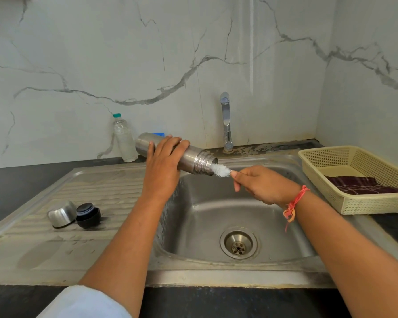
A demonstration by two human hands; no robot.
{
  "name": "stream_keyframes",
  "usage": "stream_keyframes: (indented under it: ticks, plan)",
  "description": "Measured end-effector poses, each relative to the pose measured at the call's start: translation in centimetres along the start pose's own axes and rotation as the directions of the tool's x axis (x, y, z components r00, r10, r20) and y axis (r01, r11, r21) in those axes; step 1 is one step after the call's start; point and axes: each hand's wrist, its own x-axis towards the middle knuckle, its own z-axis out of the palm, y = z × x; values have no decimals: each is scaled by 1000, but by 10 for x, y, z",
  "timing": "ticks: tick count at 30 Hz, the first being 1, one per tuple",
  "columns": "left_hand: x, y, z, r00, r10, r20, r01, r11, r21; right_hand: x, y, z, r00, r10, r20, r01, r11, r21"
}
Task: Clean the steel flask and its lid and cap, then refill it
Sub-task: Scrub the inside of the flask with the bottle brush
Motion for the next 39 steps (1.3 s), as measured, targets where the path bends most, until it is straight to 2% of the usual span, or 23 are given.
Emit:
stream_keyframes:
  ticks: [2, 5, 7, 8, 9, 10, 11, 12, 13, 14, 15, 18, 22, 26, 30, 33, 35, 37, 39]
  plan:
    - [0, -3, 2, 999, -40, -20, 40, 999, -33, -1, -2, 3, 999, -18, -33, 17, 999, -33]
    - [-2, 1, 2, 978, -206, -40, 201, 974, -109, 1, -5, 9, 994, -53, -91, 47, 997, -68]
    - [2, 9, -1, 934, -355, -24, 341, 911, -233, 4, -4, 13, 989, -66, -135, 52, 993, -105]
    - [5, 14, -5, 880, -475, -14, 442, 830, -341, 6, -3, 15, 984, -70, -161, 50, 991, -125]
    - [8, 20, -9, 784, -621, 0, 551, 695, -462, 7, -2, 17, 979, -73, -190, 46, 988, -144]
    - [11, 25, -11, 643, -765, 50, 638, 498, -588, 7, -2, 18, 973, -75, -219, 40, 986, -161]
    - [13, 30, -14, 485, -857, 175, 670, 235, -705, 7, -2, 20, 966, -79, -247, 35, 984, -177]
    - [16, 35, -15, 364, -854, 371, 641, -59, -765, 6, -2, 21, 958, -89, -272, 35, 980, -198]
    - [19, 39, -15, 330, -756, 566, 565, -322, -760, 4, -4, 23, 951, -104, -290, 37, 973, -227]
    - [20, 43, -15, 354, -632, 690, 488, -505, -712, 2, -6, 25, 945, -126, -301, 40, 961, -275]
    - [20, 46, -14, 398, -553, 732, 435, -589, -681, -1, -9, 26, 941, -155, -302, 45, 938, -343]
    - [25, 49, -12, 456, -568, 685, 391, -564, -727, -4, -13, 29, 945, -216, -247, 66, 863, -501]
    - [19, 32, -17, 492, -557, 669, 273, -631, -726, -3, -18, 44, 948, -257, -189, 145, 875, -463]
    - [11, 18, -18, 468, -587, 661, 253, -628, -736, 4, -17, 56, 898, -334, -288, 157, 852, -499]
    - [6, 13, -17, 479, -587, 652, 230, -633, -739, 6, -19, 54, 844, -344, -412, 45, 810, -584]
    - [7, 8, -16, 508, -604, 614, 218, -600, -770, 7, -21, 51, 855, -357, -376, 58, 785, -616]
    - [8, 6, -17, 534, -620, 575, 210, -562, -800, 6, -22, 48, 881, -341, -328, 114, 826, -551]
    - [7, 4, -17, 566, -612, 552, 203, -546, -813, 4, -24, 49, 946, -230, -227, 135, 919, -369]
    - [6, 2, -17, 587, -589, 556, 200, -559, -804, 1, -27, 51, 998, -49, -45, 51, 997, 58]
